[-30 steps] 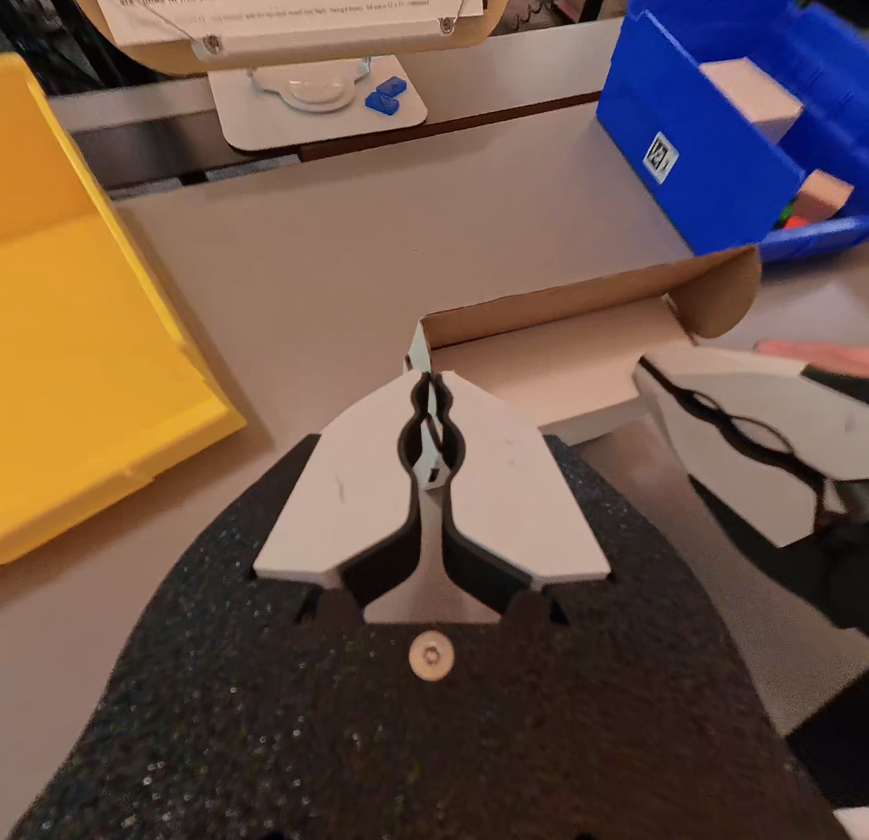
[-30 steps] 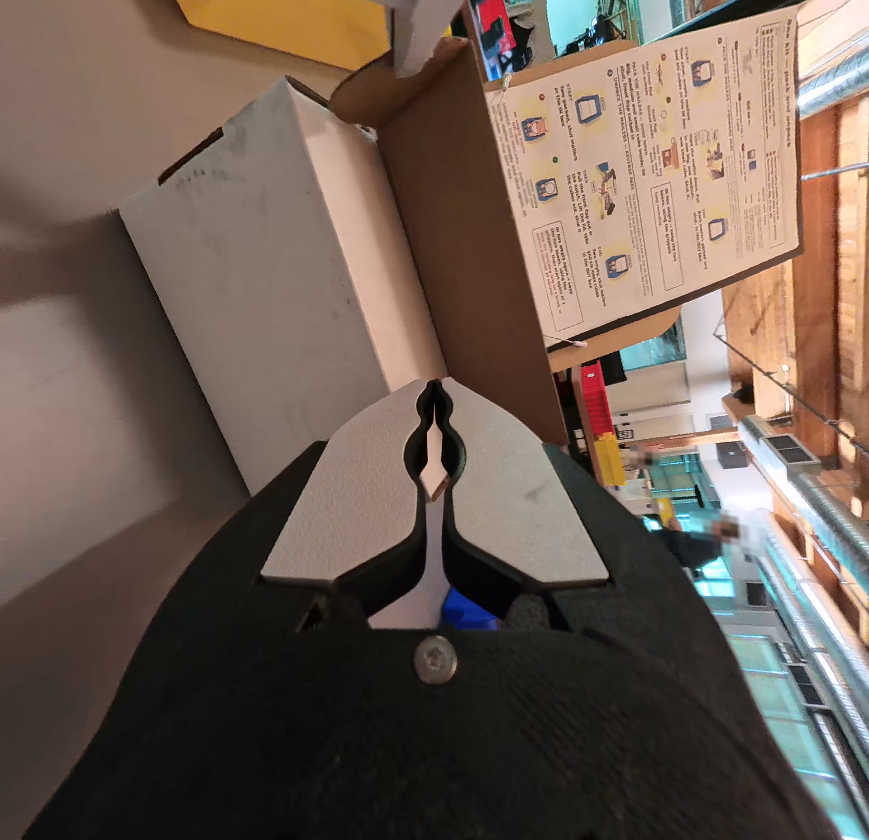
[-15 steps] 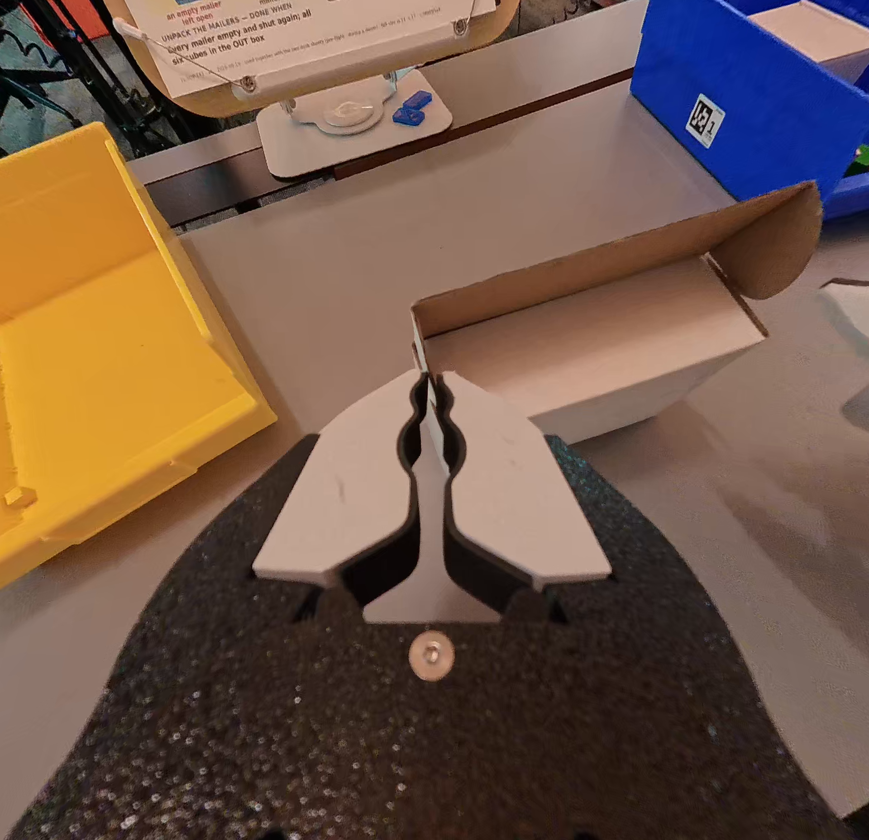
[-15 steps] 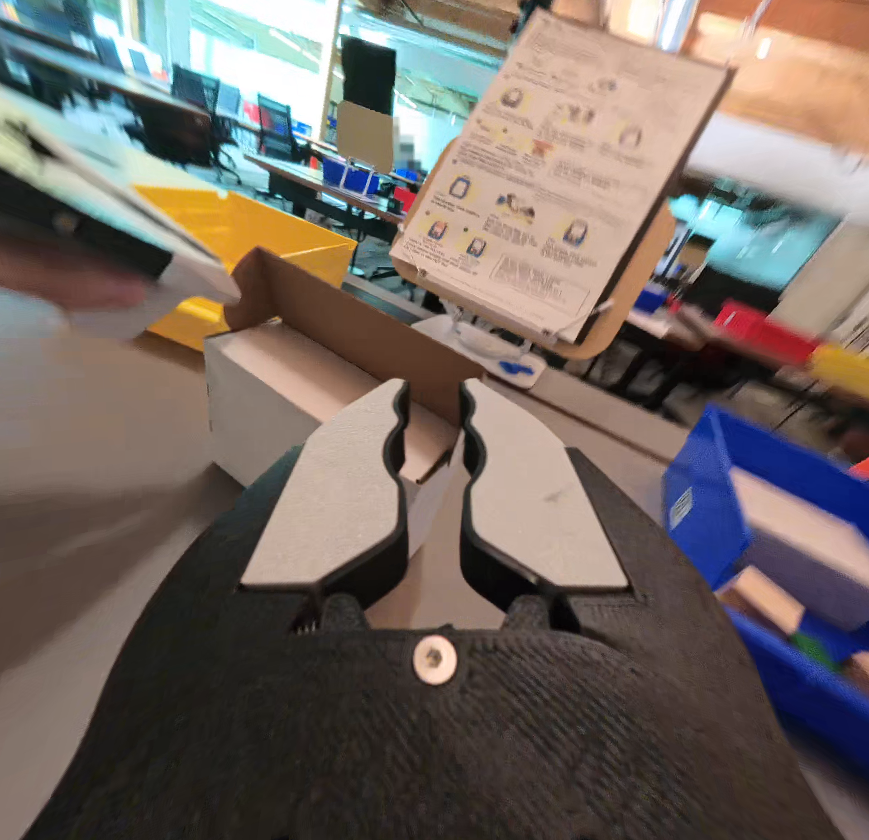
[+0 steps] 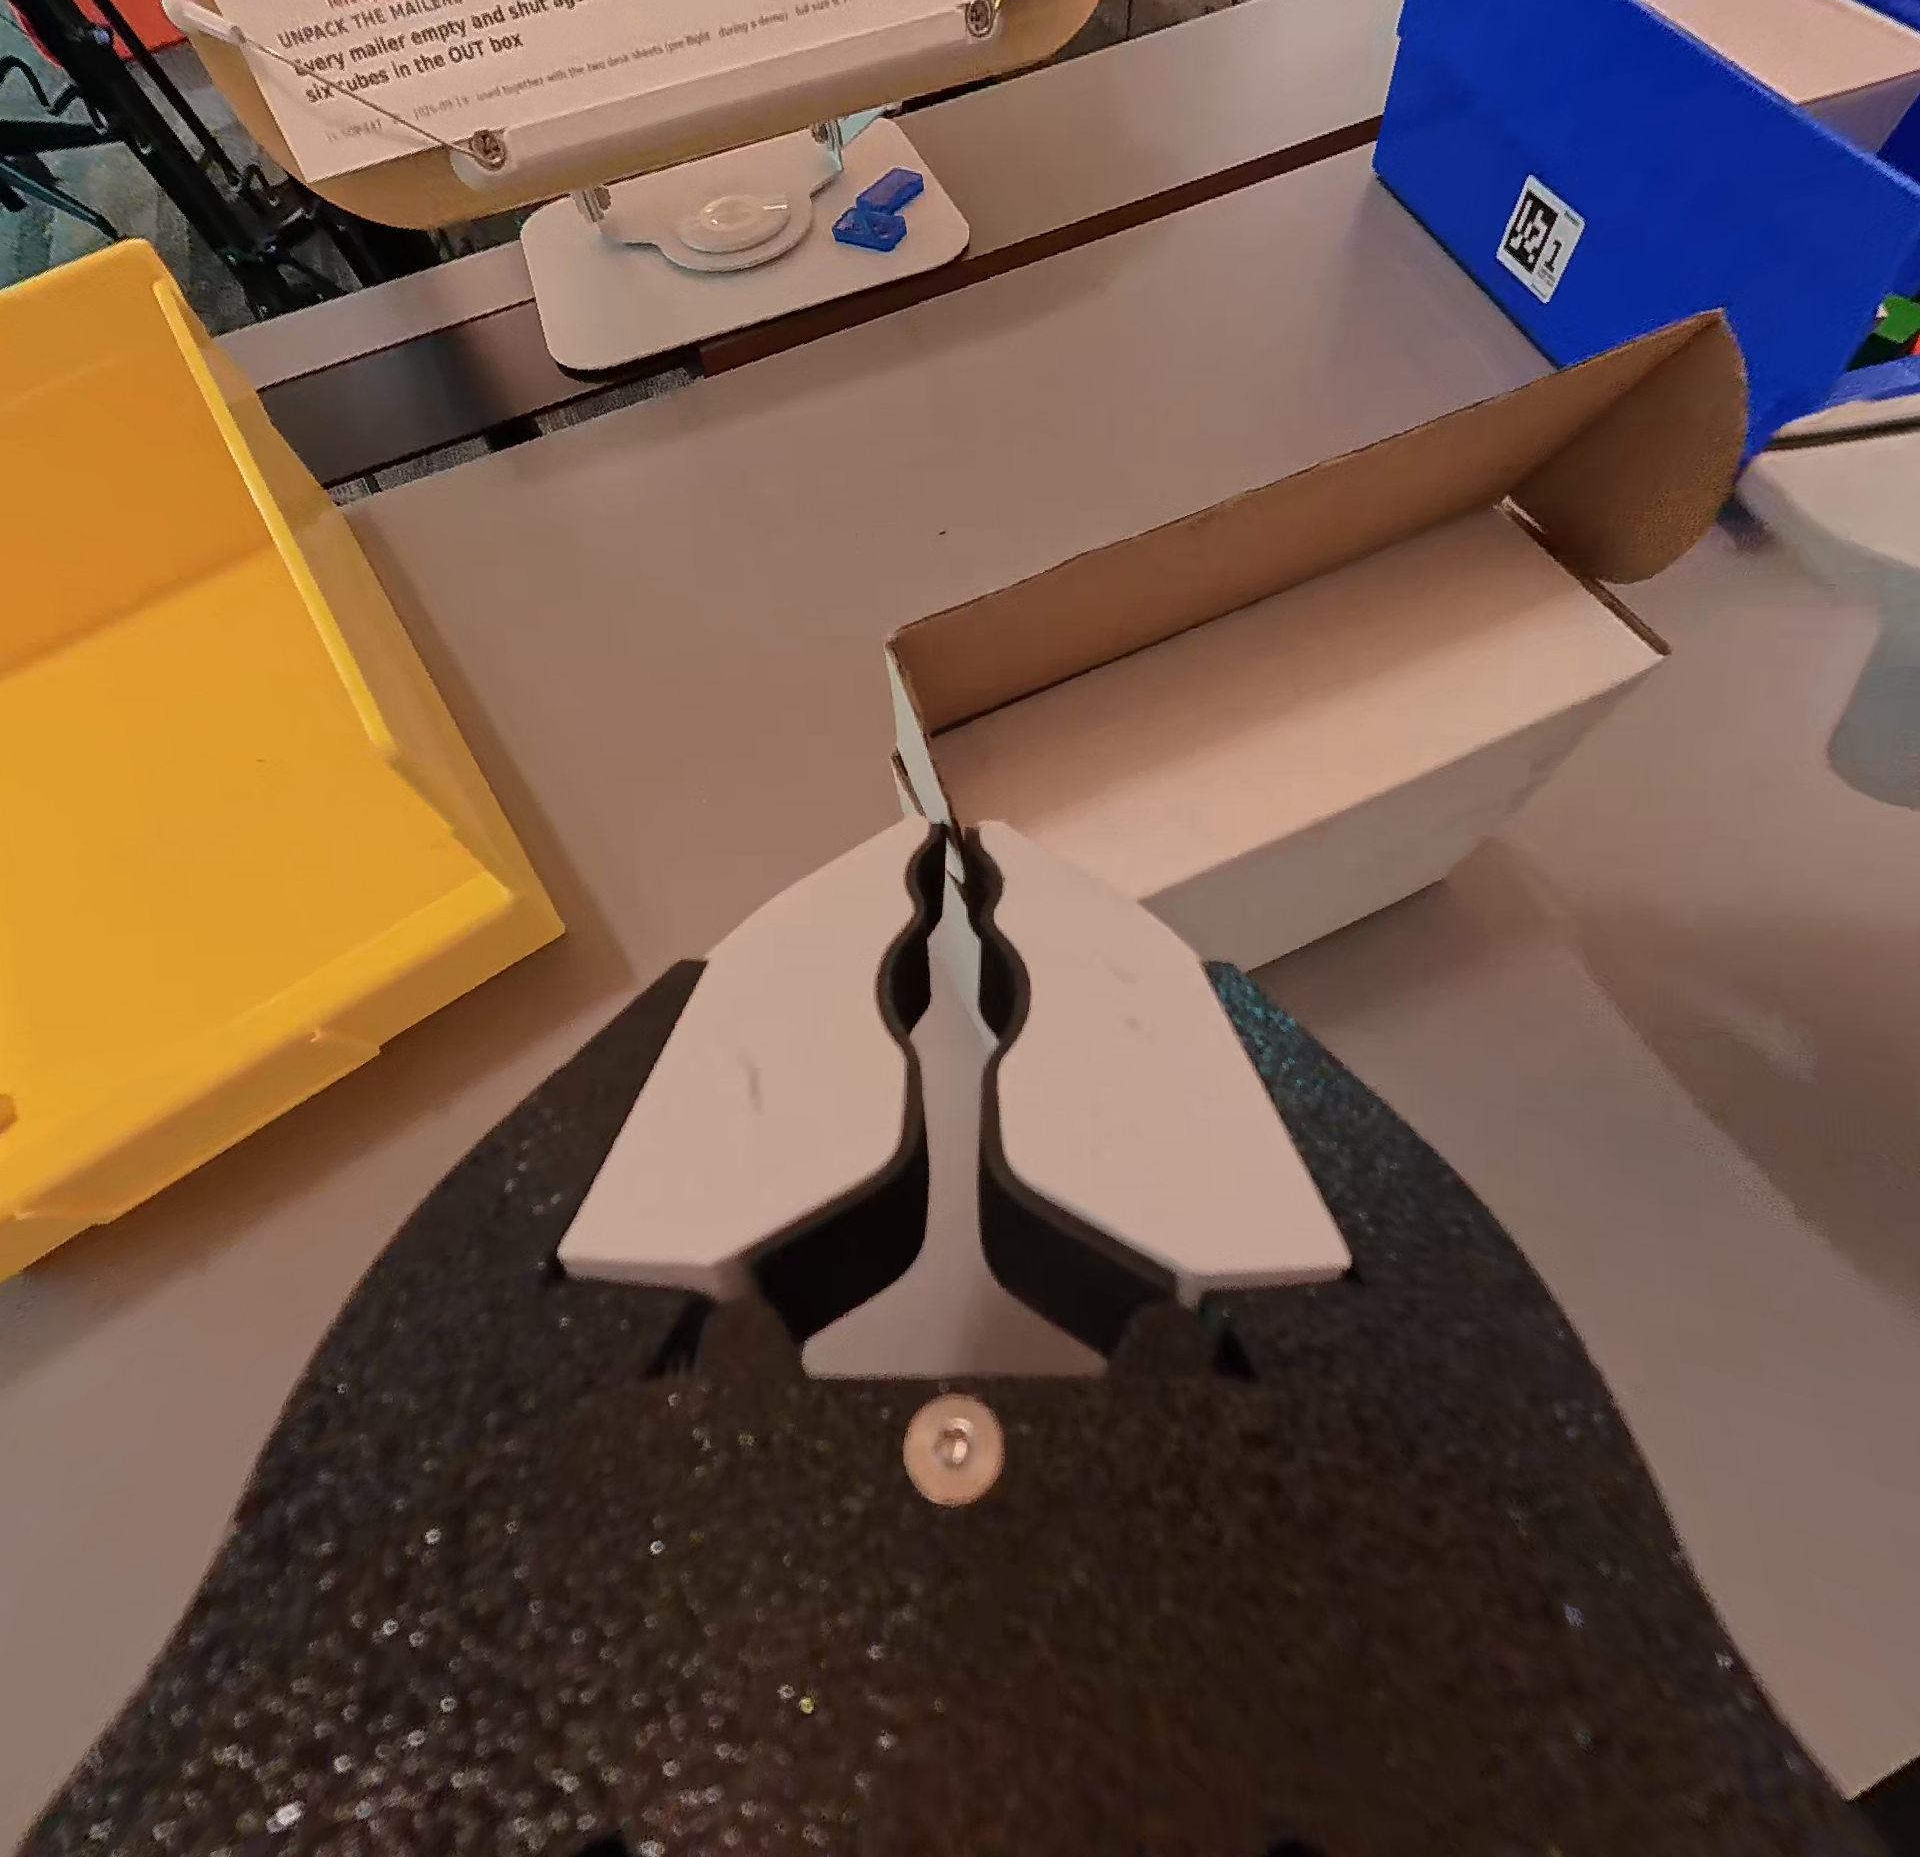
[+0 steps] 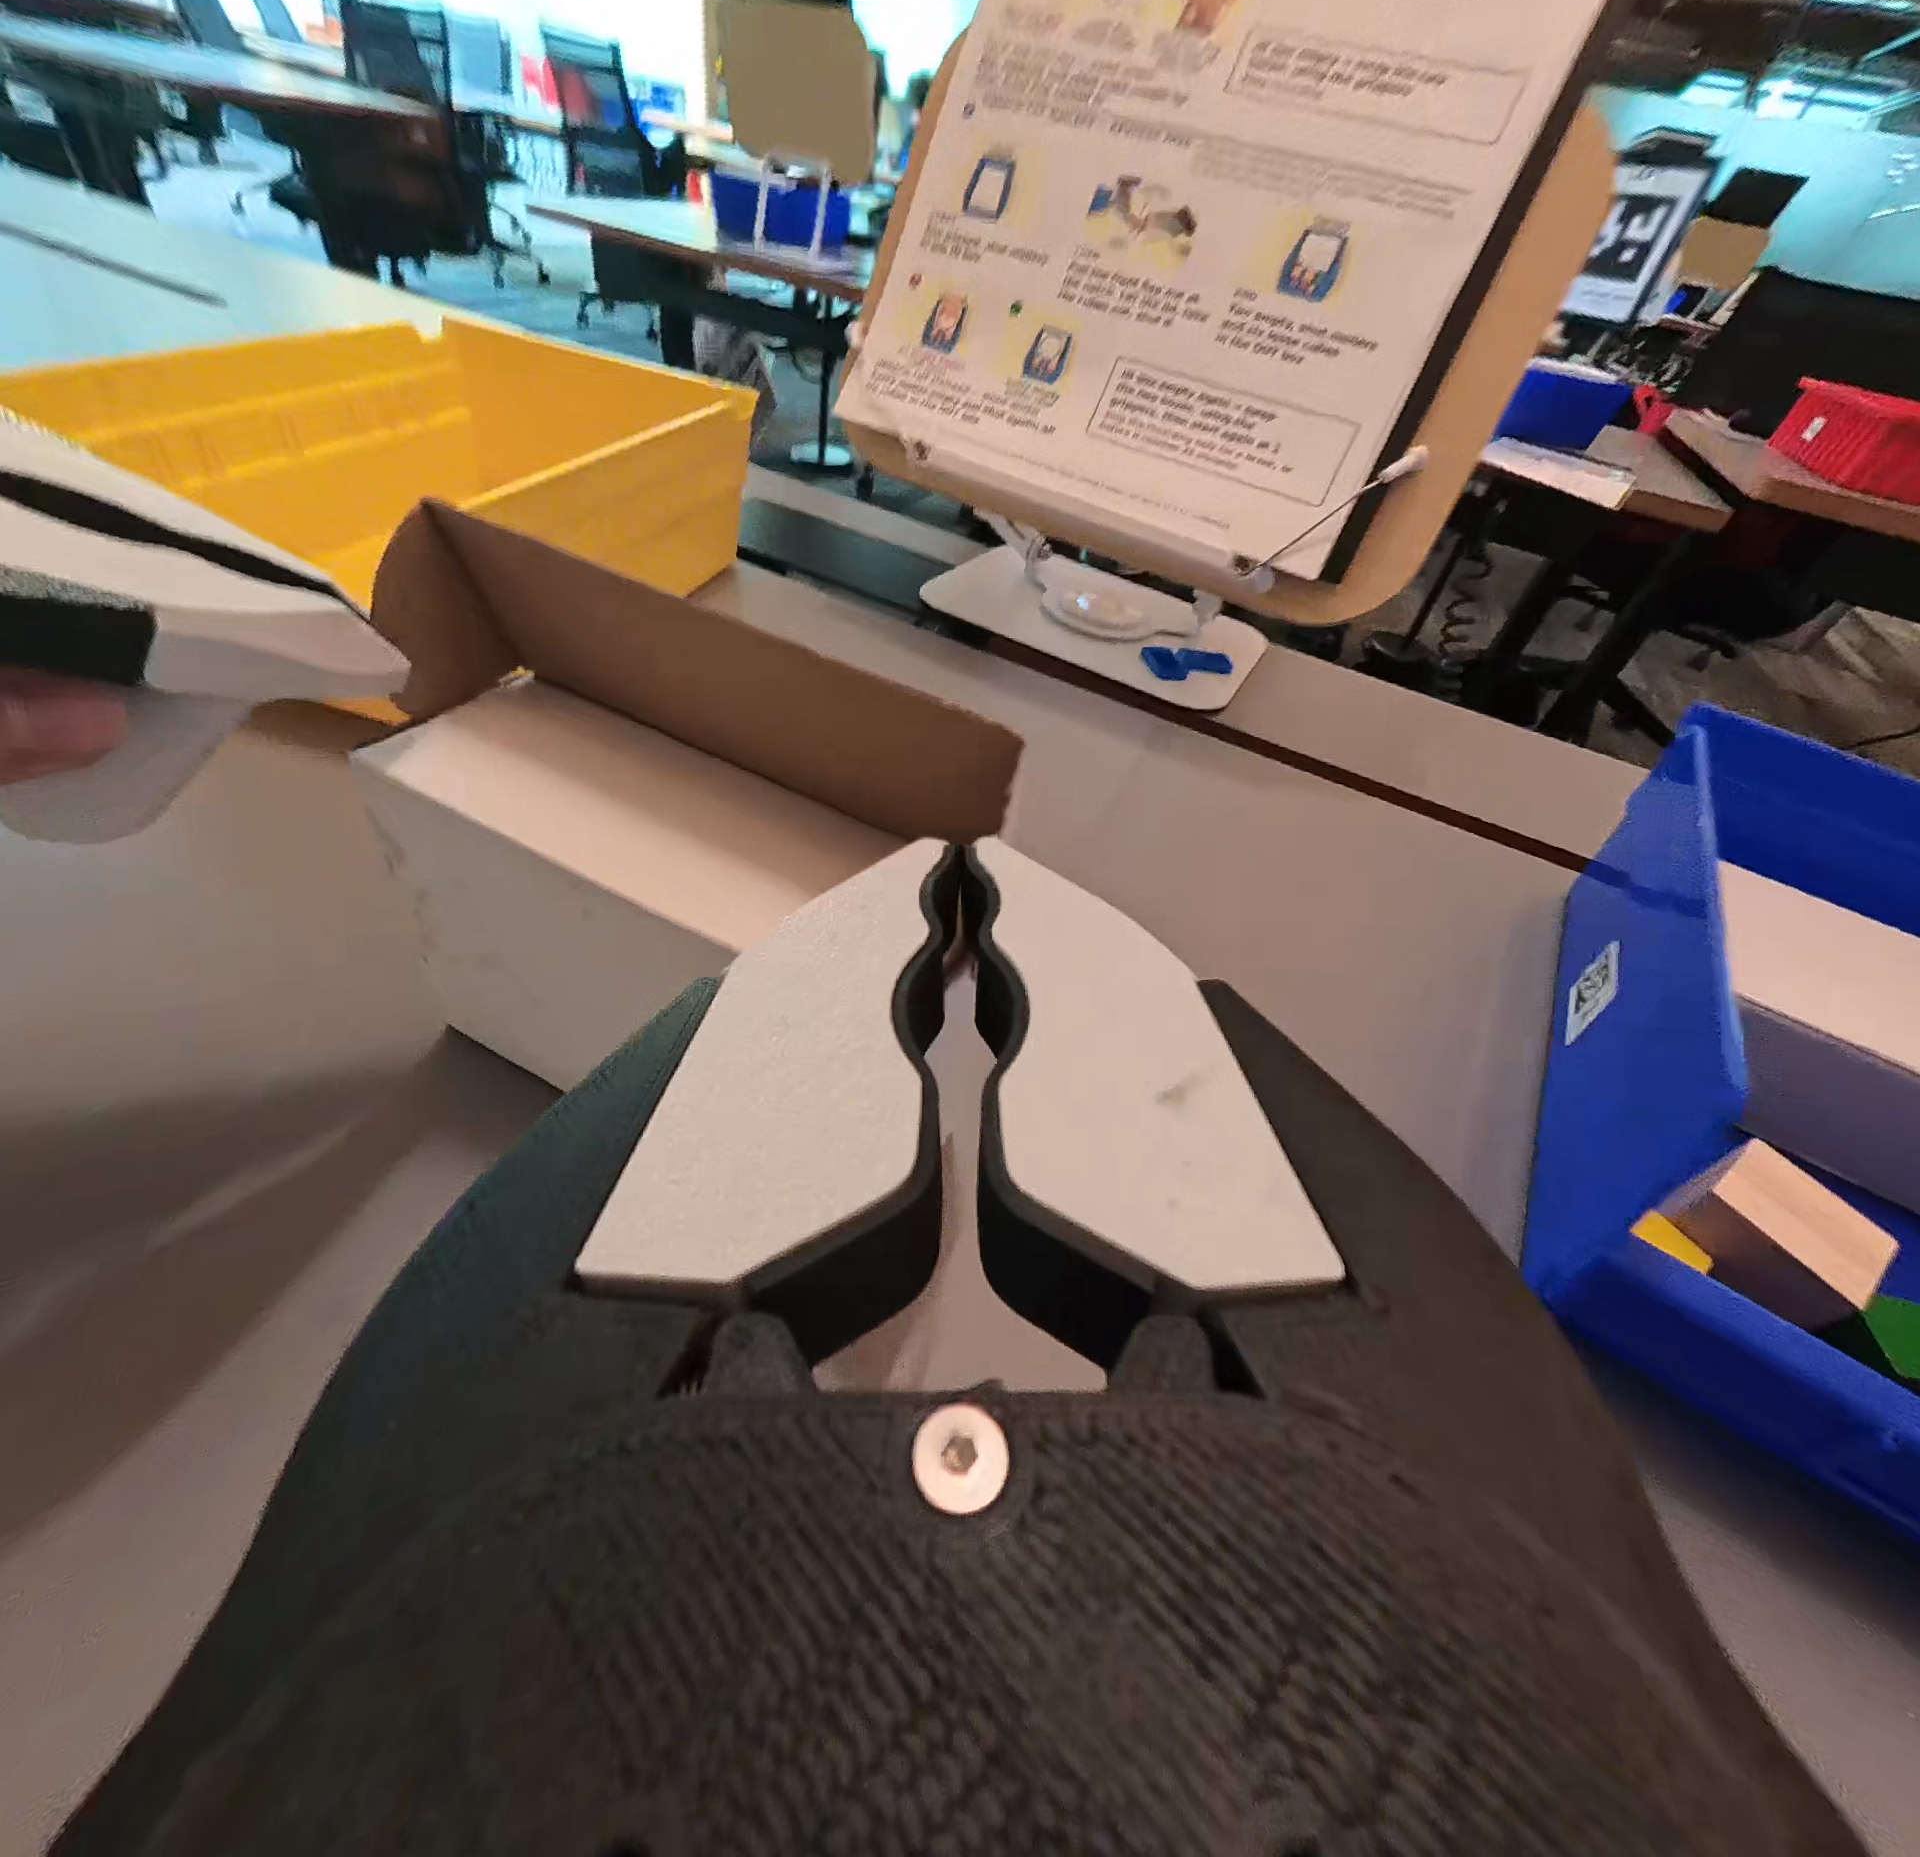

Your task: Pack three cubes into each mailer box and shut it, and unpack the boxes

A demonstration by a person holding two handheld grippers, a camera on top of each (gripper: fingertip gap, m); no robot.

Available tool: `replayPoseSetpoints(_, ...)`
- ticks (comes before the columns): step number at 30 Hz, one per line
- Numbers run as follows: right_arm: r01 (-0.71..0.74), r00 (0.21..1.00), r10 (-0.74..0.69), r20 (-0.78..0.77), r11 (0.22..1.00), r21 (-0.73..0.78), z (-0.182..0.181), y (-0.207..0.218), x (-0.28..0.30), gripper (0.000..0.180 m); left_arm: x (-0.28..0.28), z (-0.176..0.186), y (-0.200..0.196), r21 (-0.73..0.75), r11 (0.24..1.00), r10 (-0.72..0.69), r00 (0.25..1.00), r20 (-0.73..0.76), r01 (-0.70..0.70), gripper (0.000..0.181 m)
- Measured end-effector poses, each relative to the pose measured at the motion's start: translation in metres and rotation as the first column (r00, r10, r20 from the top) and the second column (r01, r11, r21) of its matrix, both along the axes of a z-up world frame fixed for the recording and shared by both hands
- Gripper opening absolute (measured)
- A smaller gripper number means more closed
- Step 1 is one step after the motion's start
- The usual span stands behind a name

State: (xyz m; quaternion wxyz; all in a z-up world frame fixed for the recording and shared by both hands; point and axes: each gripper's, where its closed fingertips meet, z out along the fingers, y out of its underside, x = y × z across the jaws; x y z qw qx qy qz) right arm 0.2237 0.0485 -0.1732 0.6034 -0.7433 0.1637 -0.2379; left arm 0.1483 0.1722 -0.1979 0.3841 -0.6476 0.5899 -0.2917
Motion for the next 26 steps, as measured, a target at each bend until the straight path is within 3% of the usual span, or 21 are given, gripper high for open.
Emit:
replayPoseSetpoints(1, 0.017, 1.000, -0.017, -0.003, 1.000, 0.008, 0.002, -0.006, 0.002, 0.006, 0.000, 0.000, 0.000, 0.001, 1.000, -0.001, 1.000, 0.000, 0.001, 0.003)
replayPoseSetpoints(5, 0.081, 0.996, -0.082, -0.028, 0.995, -0.051, -0.009, -0.021, 0.015, 0.031, 0.002, 0.000, -0.004, -0.005, 1.000, -0.004, 1.000, 0.011, 0.005, 0.003)
replayPoseSetpoints(11, -0.003, 0.998, -0.001, -0.070, 0.999, -0.053, -0.011, -0.011, 0.019, 0.000, 0.001, 0.000, -0.008, -0.005, 1.000, -0.014, 1.000, 0.026, 0.014, 0.003)
replayPoseSetpoints(14, -0.002, 0.999, -0.002, -0.047, 0.997, -0.078, -0.011, -0.010, 0.021, 0.000, -0.001, 0.001, -0.009, 0.002, 1.000, -0.020, 0.999, 0.027, 0.020, 0.003)
replayPoseSetpoints(23, -0.114, 0.974, 0.111, -0.199, 0.993, -0.004, -0.007, -0.012, 0.007, 0.031, -0.001, 0.000, -0.007, 0.001, 1.000, -0.015, 1.000, 0.020, 0.015, 0.003)
replayPoseSetpoints(26, -0.087, 0.980, 0.081, -0.184, 0.996, -0.024, -0.007, -0.012, 0.009, 0.018, -0.001, 0.000, -0.009, 0.001, 1.000, -0.022, 0.999, 0.024, 0.022, 0.003)
